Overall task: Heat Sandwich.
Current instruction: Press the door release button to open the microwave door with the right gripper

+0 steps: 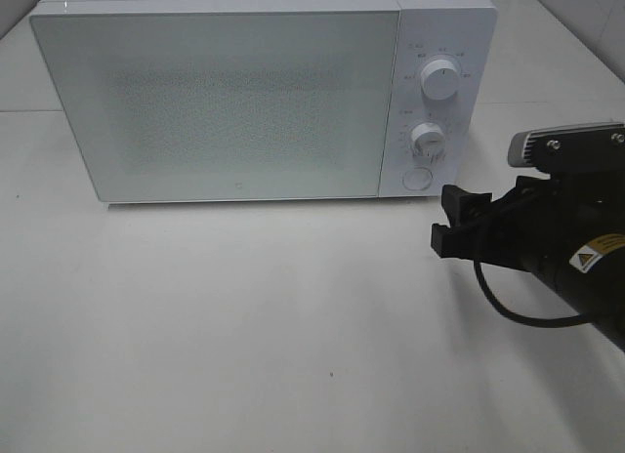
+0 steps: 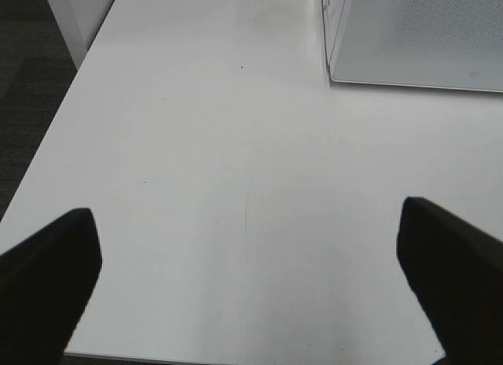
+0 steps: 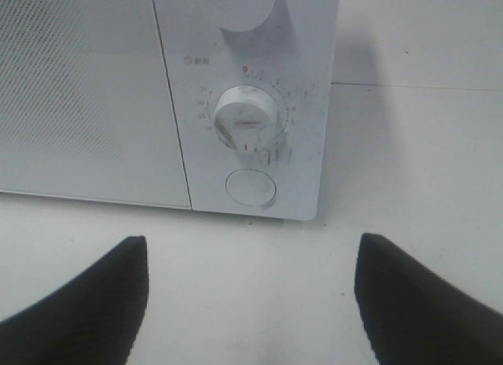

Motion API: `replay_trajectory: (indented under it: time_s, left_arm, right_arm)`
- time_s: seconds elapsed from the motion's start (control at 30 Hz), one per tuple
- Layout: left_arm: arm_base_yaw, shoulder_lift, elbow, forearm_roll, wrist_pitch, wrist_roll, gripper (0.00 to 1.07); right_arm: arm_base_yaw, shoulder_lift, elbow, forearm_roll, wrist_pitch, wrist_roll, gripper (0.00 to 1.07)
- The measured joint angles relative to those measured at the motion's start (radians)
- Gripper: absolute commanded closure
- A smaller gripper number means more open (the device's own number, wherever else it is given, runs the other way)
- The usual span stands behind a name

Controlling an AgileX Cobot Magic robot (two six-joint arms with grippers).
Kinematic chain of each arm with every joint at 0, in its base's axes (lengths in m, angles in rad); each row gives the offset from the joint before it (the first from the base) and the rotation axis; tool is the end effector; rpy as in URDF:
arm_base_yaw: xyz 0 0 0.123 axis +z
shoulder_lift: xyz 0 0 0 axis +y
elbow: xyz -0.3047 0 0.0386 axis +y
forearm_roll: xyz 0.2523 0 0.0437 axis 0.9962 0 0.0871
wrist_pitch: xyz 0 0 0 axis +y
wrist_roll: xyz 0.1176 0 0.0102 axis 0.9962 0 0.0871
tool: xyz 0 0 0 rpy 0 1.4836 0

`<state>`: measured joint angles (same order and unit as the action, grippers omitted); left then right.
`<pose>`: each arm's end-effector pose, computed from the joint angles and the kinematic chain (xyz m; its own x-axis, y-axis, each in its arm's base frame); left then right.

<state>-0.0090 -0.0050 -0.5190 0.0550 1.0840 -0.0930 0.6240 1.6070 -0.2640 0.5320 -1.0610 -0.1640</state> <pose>-0.0033 0.0058 0.2705 -0.4515 -0.0631 -0.8901 -0.0648 0.9972 -0.0378 0.2346 0.1045 0.1629 -0.2280 -0.0366 -0.9730 -0.1514 0.9885 -0.0017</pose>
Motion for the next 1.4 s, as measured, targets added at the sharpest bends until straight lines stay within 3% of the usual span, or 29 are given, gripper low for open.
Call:
replay_trajectory:
  time_s: [0.2, 0.7, 0.87, 1.4]
  left_arm:
    - [0.0, 0.0, 0.0, 0.0, 0.0, 0.0, 0.09]
    - [0.0, 0.0, 0.0, 0.0, 0.0, 0.0, 0.09]
    - [0.0, 0.0, 0.0, 0.0, 0.0, 0.0, 0.09]
    - [0.0, 0.0, 0.0, 0.0, 0.0, 0.0, 0.09]
  right_arm:
    - [0.068, 0.064, -0.041, 0.068, -0.006, -0.001, 0.36]
    - [0.078, 0.08, -0.054, 0.079, -0.007, 0.027, 0.36]
    - [0.078, 0.08, -0.054, 0.079, -0.007, 0.15, 0.36]
    - [0.078, 0.08, -0.054, 0.086, -0.007, 1.028, 0.36]
